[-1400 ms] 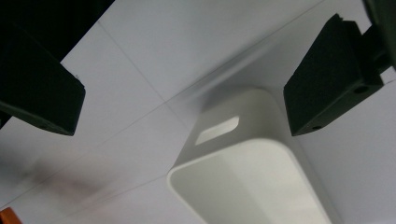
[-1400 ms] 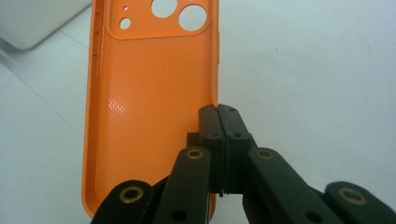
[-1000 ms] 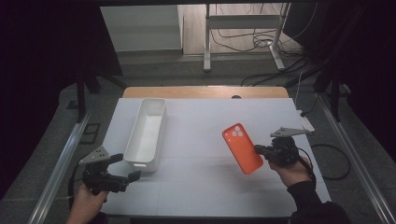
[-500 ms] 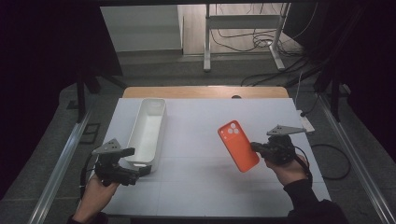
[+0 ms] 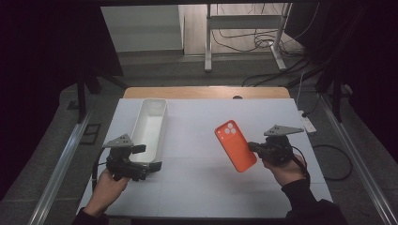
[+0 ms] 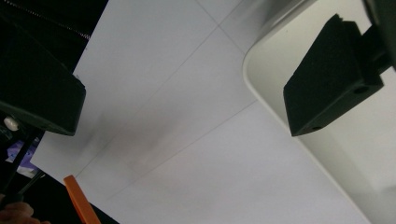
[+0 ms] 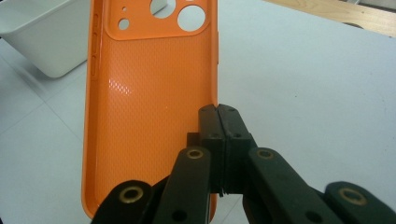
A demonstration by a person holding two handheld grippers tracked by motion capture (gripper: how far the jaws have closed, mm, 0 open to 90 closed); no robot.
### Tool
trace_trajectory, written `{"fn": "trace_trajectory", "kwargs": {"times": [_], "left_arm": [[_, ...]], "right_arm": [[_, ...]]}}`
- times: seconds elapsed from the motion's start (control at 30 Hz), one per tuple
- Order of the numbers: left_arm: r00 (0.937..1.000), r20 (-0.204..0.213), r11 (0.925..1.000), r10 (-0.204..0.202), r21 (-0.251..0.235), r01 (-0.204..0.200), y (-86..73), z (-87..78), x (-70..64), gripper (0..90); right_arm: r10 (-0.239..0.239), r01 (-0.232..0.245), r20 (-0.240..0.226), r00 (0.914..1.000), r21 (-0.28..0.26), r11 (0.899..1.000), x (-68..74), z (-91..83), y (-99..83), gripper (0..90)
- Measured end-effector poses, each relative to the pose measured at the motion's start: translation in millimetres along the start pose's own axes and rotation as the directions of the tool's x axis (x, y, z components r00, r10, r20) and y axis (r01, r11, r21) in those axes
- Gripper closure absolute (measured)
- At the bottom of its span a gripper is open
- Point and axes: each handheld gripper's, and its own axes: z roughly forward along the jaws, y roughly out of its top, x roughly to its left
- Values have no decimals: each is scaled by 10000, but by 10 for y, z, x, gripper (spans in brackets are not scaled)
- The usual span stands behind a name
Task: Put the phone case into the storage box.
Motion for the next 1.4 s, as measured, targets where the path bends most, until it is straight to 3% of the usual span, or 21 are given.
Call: {"fn": "trace_trajectory", "kwargs": {"times": [0.63, 1.4], "left_arm": [[9977, 651, 9998, -164, -134, 173, 208, 307, -22, 0], [9869, 1582, 9995, -303, 56, 298, 411, 666, -75, 0]], "right_arm": [[-161, 157, -130, 9998, -277, 9995, 120, 41, 59, 886], [-487, 471, -330, 9983, -482, 9977, 309, 152, 129, 886]]}}
